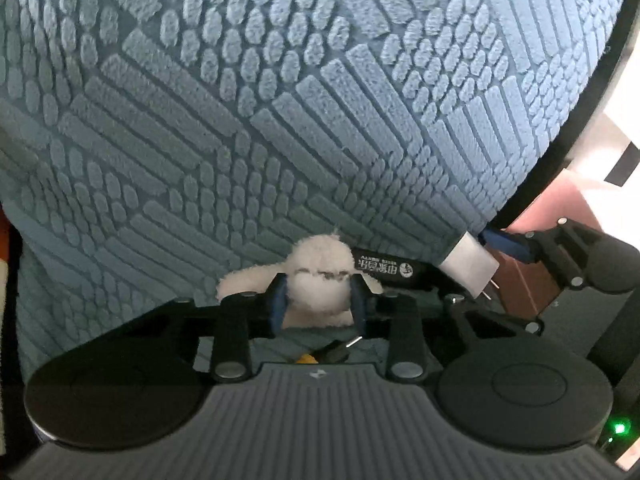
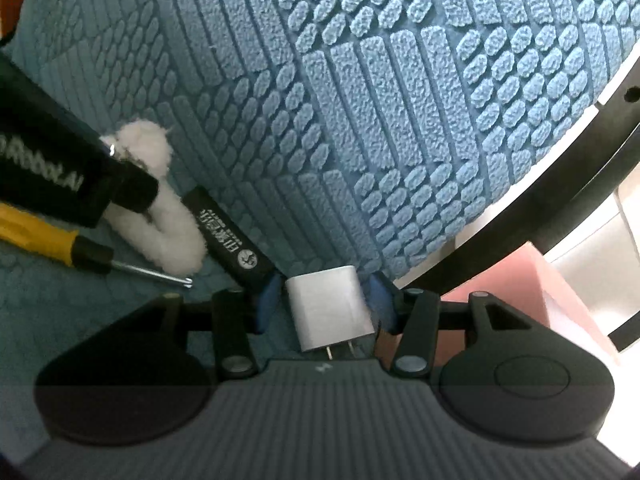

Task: Organize rigid objects
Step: 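Close the right gripper on the small white charger while the left gripper grasps the plush toy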

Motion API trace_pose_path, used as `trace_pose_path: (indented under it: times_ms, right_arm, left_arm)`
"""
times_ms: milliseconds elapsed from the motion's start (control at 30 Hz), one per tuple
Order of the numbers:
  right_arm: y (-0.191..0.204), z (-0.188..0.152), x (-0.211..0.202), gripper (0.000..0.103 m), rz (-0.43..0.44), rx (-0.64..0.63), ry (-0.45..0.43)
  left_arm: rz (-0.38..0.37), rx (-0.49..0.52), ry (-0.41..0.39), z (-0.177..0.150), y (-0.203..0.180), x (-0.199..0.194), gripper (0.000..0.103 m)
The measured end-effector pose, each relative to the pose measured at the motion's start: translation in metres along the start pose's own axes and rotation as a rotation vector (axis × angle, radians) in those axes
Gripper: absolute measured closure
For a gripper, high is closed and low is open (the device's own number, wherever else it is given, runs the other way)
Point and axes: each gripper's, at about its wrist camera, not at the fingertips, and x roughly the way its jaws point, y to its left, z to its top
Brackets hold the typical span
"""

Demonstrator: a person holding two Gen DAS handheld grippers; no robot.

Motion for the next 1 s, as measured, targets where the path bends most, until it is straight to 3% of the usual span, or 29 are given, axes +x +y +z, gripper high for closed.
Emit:
trace_pose_path:
  times_ms: [267,733,1000]
  right_arm:
    - [-0.007,-0.007,0.016,0.05,0.006,0.061,-0.007]
    - [-0.033,0.002,0.0,0.054,0.056,0.171,0.016]
    - [-0.052,-0.006,-0.037,0.055,0.186,0.286,0.03]
  left_arm:
    - [0.004,-0.04,-0.029,0.009,0.014,-0.02,0.067]
    - [-0.032,-0.086,-0.069,0.021,0.035,-0.086,0.067]
    - [-0.035,-0.135,-0.07,0.015,0.054,-0.115,0.067]
